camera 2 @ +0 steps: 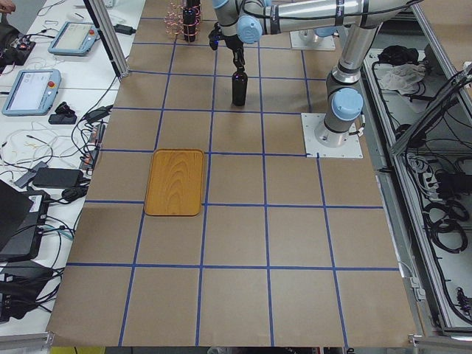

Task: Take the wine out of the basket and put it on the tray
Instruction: 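Lift the bottle with the left gripper and carry it over the wooden tray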

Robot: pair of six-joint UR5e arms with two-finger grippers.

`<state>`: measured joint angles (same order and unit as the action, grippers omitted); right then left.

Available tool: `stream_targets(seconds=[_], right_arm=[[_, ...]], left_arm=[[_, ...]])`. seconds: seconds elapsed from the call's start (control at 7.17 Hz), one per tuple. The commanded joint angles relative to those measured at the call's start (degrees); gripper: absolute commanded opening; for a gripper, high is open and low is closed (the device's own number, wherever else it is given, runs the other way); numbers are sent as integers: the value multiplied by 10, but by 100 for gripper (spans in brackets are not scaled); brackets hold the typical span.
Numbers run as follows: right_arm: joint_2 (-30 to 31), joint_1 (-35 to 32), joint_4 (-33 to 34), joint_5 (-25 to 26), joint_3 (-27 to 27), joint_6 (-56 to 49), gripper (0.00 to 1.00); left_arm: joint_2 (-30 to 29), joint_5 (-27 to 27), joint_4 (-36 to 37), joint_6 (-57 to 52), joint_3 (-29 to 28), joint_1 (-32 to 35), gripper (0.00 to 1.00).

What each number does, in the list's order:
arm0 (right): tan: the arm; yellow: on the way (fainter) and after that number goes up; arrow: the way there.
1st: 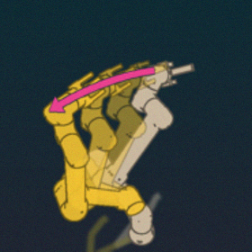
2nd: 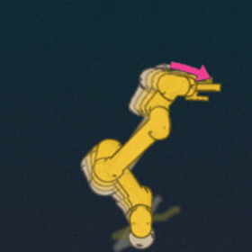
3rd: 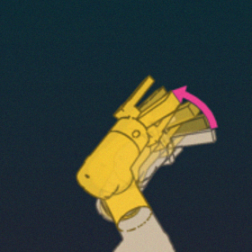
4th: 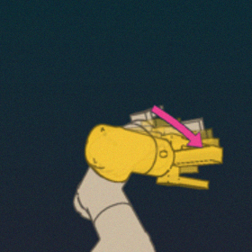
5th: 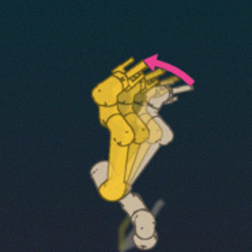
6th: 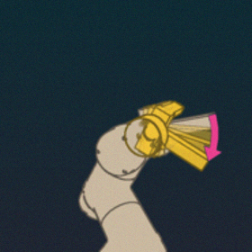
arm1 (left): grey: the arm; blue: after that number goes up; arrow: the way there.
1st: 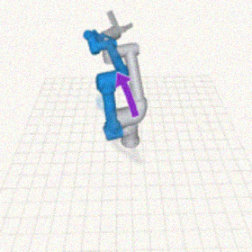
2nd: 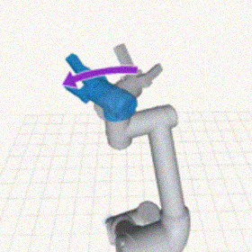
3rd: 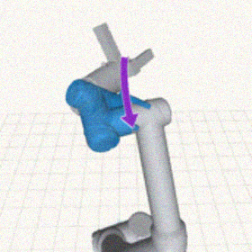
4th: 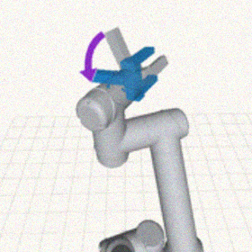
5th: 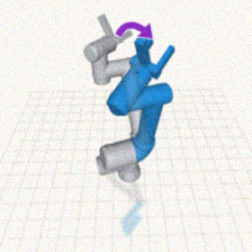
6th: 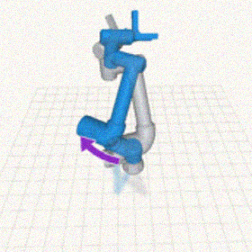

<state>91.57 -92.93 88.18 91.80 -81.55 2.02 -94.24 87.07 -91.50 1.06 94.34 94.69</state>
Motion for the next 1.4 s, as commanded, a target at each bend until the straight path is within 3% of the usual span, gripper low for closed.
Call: stream_targets(seconds=[0.0, 0.28, 0.42, 0.84, 1.26], right_arm=[[0, -1, 0, 0, 0, 0, 100], [0, -1, 0, 0, 0, 0, 100], [0, 0, 0, 0, 0, 0, 100], [0, 0, -1, 0, 0, 0, 100], [0, -1, -3, 0, 0, 0, 100]], left_arm=[[-32, 13, -3, -46, -69, -40, 0], [-68, 14, -24, -146, -139, -119, 0], [-87, 59, -25, -184, -168, -156, 0], [-138, 70, -27, -301, -229, -263, 0], [-178, 100, -4, -380, -262, -303, 0]])
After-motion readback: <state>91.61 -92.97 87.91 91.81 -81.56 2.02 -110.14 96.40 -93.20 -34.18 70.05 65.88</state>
